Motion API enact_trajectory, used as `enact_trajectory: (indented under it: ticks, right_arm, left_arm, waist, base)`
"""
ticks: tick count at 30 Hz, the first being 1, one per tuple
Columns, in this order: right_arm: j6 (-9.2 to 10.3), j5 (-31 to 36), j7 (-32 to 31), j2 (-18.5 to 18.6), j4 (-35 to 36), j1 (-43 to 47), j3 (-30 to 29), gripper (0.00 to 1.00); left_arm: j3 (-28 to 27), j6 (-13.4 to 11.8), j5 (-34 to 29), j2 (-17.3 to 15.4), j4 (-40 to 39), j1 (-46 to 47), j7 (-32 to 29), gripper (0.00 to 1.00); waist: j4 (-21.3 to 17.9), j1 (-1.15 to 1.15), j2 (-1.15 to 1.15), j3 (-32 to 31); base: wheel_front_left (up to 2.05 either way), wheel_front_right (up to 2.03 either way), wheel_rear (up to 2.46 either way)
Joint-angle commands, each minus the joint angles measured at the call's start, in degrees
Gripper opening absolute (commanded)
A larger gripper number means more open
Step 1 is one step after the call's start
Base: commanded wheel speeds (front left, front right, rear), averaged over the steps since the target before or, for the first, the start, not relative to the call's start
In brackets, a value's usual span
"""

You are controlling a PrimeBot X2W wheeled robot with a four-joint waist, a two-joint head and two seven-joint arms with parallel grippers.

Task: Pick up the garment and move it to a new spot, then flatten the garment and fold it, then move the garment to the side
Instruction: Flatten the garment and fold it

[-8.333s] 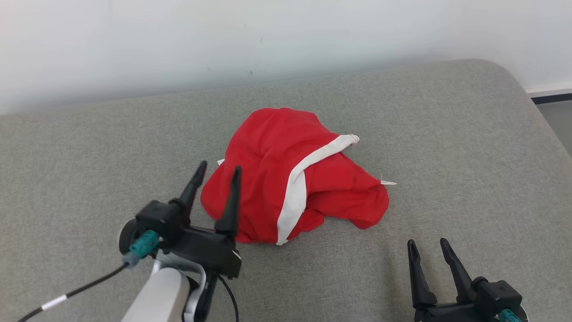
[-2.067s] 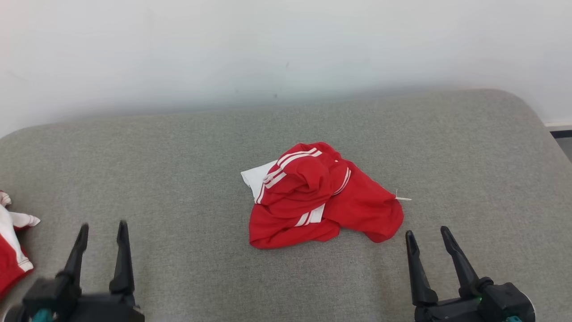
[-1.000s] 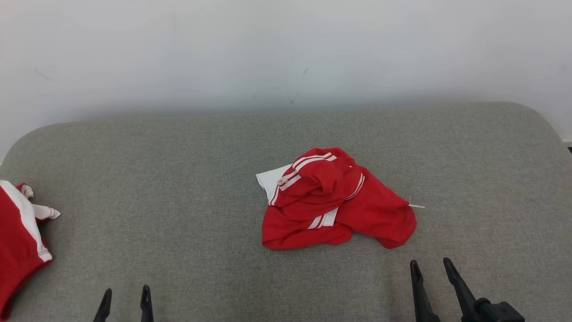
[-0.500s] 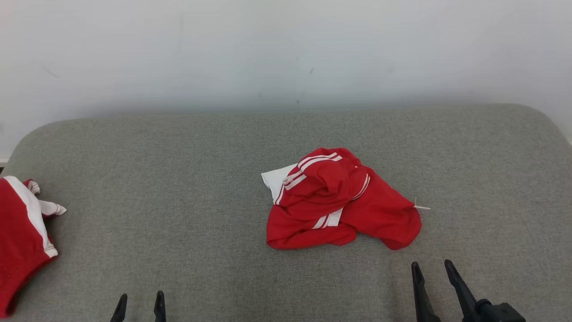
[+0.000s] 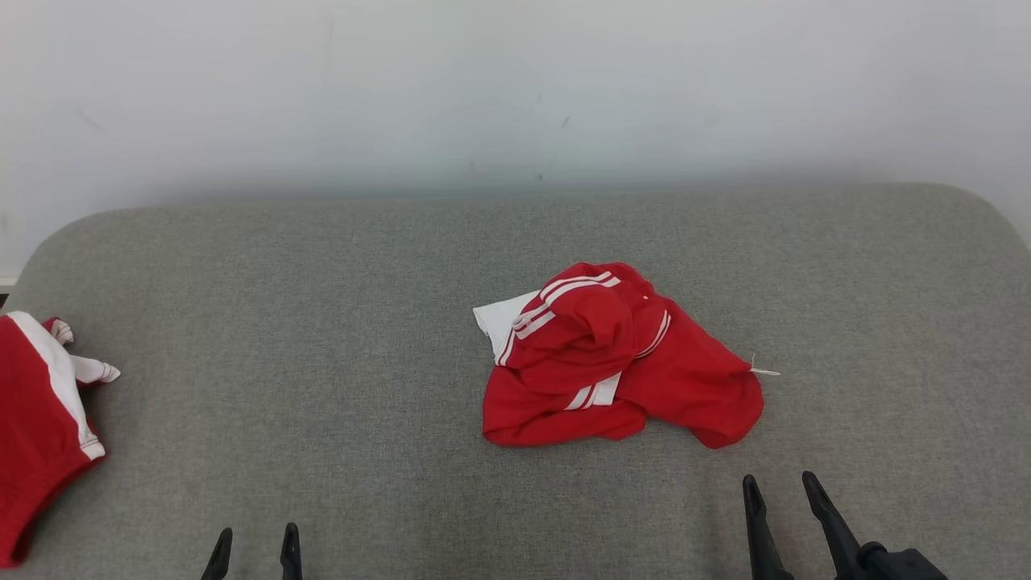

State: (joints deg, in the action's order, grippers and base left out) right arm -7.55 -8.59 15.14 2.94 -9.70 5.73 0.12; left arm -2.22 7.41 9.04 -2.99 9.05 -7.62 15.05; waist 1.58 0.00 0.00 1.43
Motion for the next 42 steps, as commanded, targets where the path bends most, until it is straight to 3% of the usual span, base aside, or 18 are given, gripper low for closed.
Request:
enact_trajectory:
  ticks: [1, 42]
  right_arm:
    - [0.13, -0.17, 0.02, -0.11, 0.05, -0.13, -0.16, 1.00]
    - [0.13, 0.20, 0.01, -0.12, -0.01, 0.53, 0.19, 1.00]
  left_arm:
    - [-0.02, 0.06, 0.09, 0.12, 0.21, 0.51, 0.19, 1.00]
    - [-0.79, 0.07, 0.23, 0.16, 0.35, 0.30, 0.19, 1.00]
  waist:
    - [0.06, 0.00, 0.00, 0.06]
    - [0.92, 0.00, 0.00, -0.41]
  base:
    - [0.00, 0.00, 0.00]
    - [0.00, 0.00, 0.00]
